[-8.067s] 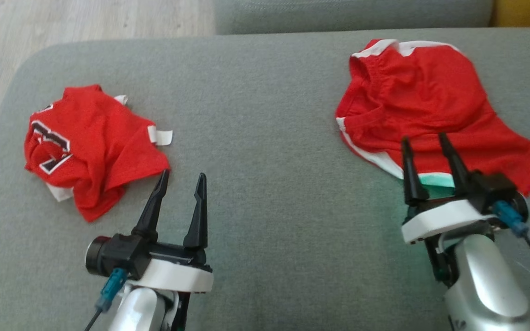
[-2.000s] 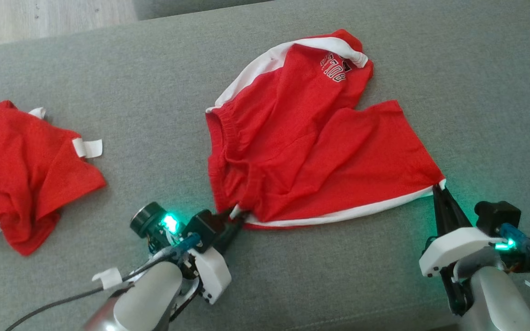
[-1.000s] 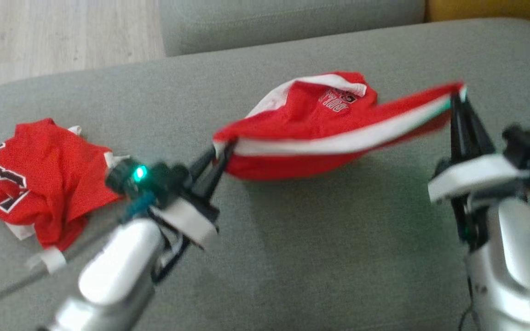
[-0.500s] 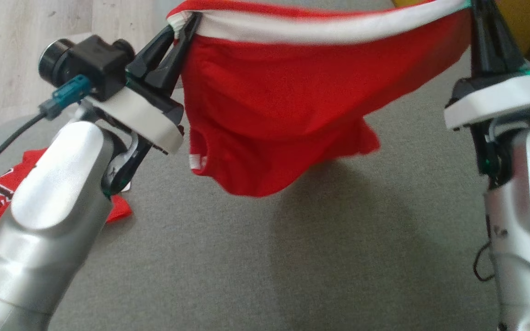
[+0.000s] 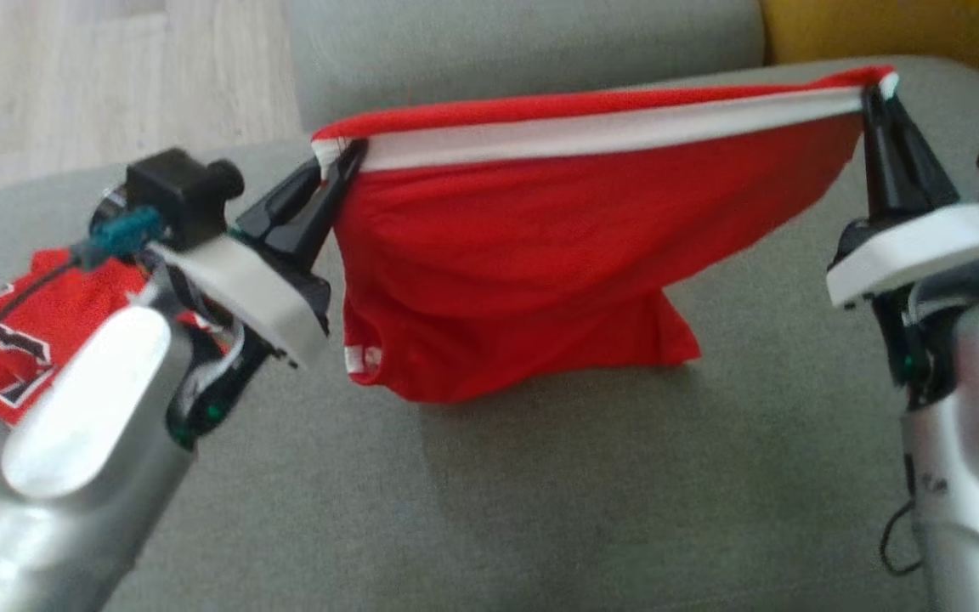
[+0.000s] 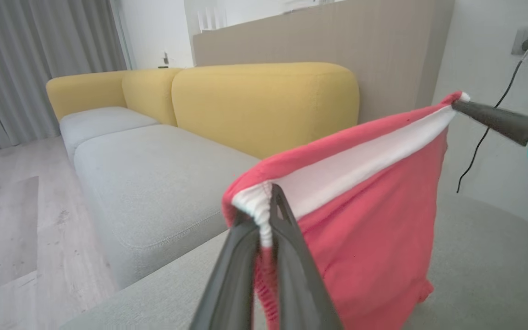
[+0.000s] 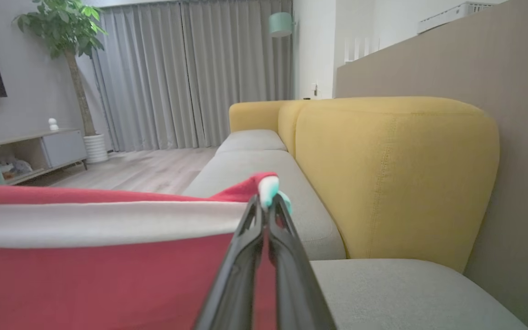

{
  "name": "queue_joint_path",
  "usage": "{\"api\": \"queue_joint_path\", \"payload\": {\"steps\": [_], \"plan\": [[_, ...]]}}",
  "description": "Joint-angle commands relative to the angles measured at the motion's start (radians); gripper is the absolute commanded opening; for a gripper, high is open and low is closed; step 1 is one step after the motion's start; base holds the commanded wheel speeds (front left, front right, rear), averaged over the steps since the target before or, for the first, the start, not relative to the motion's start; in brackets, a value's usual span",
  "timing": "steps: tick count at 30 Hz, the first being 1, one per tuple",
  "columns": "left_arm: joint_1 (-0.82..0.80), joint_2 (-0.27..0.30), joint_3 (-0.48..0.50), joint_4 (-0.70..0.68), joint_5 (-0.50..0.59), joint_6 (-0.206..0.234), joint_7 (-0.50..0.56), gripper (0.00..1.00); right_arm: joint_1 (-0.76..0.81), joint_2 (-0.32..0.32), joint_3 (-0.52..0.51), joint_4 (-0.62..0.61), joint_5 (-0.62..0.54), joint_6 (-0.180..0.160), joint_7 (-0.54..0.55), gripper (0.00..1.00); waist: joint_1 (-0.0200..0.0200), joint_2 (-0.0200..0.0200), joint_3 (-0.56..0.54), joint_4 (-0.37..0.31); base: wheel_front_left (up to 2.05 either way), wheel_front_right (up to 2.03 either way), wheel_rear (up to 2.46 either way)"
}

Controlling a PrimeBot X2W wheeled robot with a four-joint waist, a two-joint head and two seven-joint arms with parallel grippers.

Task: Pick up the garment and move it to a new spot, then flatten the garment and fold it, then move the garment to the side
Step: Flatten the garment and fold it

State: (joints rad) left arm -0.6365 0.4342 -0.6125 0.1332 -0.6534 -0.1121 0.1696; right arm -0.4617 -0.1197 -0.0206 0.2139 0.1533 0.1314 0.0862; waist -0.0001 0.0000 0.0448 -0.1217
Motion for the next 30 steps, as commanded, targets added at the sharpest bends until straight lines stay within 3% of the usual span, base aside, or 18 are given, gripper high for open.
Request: {"api": "queue_joint_path", "payload": {"steps": [1, 5, 10, 17, 23, 30], "plan": [[-0.131, 0.054, 0.054, -0.005, 0.034, 0.007, 0.005, 0.0, -0.102, -0.033, 0.035, -0.021, -0.028, -0.001, -0.001, 0.0, 0.0001, 0.0, 0.063, -0.005, 0.0, 0.0, 0.0], [-0.241, 0.048, 0.047, 0.063, 0.049, -0.002, 0.012, 0.0, -0.217, -0.053, 0.091, 0.045, -0.058, -0.001, -0.013, 0.0, 0.0001, 0.0, 0.141, -0.014, 0.0, 0.0, 0.0], [-0.489, 0.011, 0.057, 0.23, 0.073, -0.012, -0.024, 0.0, -0.514, -0.042, 0.151, 0.249, -0.068, -0.001, -0.056, 0.0, 0.0001, 0.0, 0.245, -0.032, 0.0, 0.0, 0.0], [-0.772, -0.073, 0.106, 0.446, 0.113, -0.007, -0.207, 0.0, -0.87, -0.003, 0.038, 0.538, -0.147, -0.001, -0.25, 0.0, 0.0001, 0.0, 0.292, -0.026, 0.0, 0.0, 0.0], [-0.746, -0.149, 0.07, 0.566, 0.085, -0.015, -0.319, 0.0, -0.869, -0.004, -0.023, 0.718, -0.197, -0.001, -0.324, 0.0, 0.0001, 0.0, 0.279, -0.005, 0.0, 0.0, 0.0], [-0.472, -0.167, -0.11, 0.573, 0.01, -0.018, -0.347, 0.0, -0.691, -0.049, 0.049, 0.904, -0.2, -0.001, -0.335, 0.0, 0.0001, 0.0, 0.243, 0.011, 0.0, 0.0, 0.0]]}}
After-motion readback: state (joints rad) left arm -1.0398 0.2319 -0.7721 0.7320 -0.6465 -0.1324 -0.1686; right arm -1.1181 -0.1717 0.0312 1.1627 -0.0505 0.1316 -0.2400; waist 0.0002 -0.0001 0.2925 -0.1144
